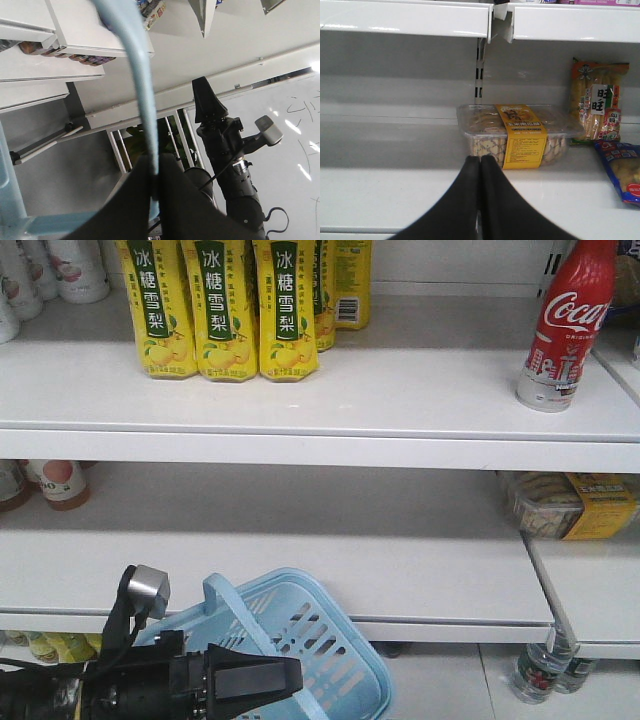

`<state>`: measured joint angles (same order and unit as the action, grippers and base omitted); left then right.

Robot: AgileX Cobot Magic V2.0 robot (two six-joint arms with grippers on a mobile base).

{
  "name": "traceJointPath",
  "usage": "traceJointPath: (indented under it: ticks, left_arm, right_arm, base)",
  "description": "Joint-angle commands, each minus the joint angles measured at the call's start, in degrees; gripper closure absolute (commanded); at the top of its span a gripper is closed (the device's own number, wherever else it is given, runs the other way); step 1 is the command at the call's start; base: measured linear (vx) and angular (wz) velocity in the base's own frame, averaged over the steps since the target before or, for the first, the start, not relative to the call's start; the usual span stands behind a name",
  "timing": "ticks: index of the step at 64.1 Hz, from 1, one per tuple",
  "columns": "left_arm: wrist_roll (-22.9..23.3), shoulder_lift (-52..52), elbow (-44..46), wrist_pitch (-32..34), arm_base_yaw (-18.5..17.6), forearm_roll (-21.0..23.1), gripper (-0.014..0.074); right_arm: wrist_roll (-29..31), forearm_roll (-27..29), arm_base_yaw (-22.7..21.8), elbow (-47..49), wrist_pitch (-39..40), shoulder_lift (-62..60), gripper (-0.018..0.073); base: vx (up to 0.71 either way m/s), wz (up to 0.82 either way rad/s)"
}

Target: Place coke in basket with both arms

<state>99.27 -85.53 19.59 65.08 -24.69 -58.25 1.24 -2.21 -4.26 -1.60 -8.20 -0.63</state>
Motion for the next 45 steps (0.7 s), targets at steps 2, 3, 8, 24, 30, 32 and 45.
traceJointPath:
  ticks: [2,3,8,24,30,32,45]
  left_arm:
    - [-0.5,2.0,0.9,13.7,-0.4,2.6,0.0603]
    - [-0.5,2.0,0.9,13.7,-0.4,2.6,0.0603]
    - [-0.5,2.0,0.9,13.7,-0.4,2.6,0.0603]
    - [-0.5,2.0,0.9,13.7,-0.4,2.6,0.0603]
    - [-0.5,2.0,0.9,13.7,-0.4,2.6,0.0603]
    - [-0.5,2.0,0.9,13.7,-0.4,2.6,0.0603]
    - [-0.5,2.0,0.9,13.7,-0.4,2.6,0.0603]
  right_arm:
    - [0.2,-0.2,-0.2,-0.5,4.4,-0.7,0.0569]
    - [0.2,-0.2,-0.2,-0.5,4.4,-0.7,0.0569]
    - [0.2,-0.2,-0.2,-0.5,4.4,-0.7,0.0569]
    - [0.2,-0.2,-0.2,-0.5,4.4,-0.7,0.0569]
    - [0.2,-0.2,-0.2,-0.5,4.4,-0.7,0.0569]
    - [0.2,-0.2,-0.2,-0.5,4.4,-0.7,0.0569]
    - [0.2,-0.2,-0.2,-0.5,4.4,-0.7,0.0569]
  base:
    - [0.04,0.00]
    - [0.04,-0.01]
    - [0.04,-0.01]
    - [0.03,-0.02]
    - [0.03,-0.03]
    - [0.02,-0.03]
    - [0.02,-0.02]
